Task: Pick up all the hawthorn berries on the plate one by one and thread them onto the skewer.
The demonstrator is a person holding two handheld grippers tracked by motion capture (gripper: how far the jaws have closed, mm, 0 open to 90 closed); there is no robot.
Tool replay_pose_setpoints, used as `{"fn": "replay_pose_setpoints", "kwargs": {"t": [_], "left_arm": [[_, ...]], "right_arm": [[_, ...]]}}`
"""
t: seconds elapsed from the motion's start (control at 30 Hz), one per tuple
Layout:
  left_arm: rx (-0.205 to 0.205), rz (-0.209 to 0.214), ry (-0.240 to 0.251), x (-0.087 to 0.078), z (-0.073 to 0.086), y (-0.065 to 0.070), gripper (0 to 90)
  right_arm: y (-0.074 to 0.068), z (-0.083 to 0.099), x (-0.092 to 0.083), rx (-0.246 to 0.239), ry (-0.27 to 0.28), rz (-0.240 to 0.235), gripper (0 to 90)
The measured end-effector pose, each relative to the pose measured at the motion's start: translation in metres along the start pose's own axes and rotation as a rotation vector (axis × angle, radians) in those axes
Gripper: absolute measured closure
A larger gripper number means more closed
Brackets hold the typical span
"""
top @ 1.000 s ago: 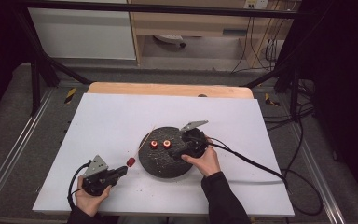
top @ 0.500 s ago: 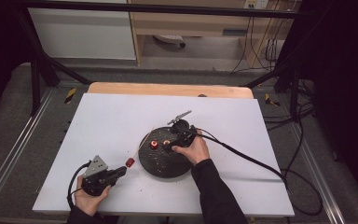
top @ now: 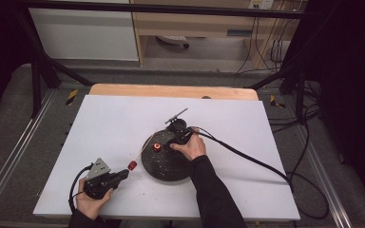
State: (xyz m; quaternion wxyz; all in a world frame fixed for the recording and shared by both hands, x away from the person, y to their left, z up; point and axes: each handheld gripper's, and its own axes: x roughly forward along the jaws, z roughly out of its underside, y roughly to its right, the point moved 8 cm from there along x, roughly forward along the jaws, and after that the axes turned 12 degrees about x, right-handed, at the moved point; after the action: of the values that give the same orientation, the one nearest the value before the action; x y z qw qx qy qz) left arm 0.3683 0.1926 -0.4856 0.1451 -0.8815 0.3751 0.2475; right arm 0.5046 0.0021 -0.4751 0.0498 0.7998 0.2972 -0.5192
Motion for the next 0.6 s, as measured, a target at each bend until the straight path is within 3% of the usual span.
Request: {"fn": "replay_pose_setpoints", "kwargs": {"t": [0.2,0.6], "left_arm": [[-0.002,0.002,0.001,0.0003,-0.0002,0.0004,88.3],[0.000,0.005,0.001,0.0007,-0.0003,0.0014,88.3]], "right_arm": [[0.0030,0.0017,0.0054,0.034,-0.036,-0.003,52.2],[0.0033,0.0034,0.0124,0.079,-0.072,-0.029,59.8]]}}
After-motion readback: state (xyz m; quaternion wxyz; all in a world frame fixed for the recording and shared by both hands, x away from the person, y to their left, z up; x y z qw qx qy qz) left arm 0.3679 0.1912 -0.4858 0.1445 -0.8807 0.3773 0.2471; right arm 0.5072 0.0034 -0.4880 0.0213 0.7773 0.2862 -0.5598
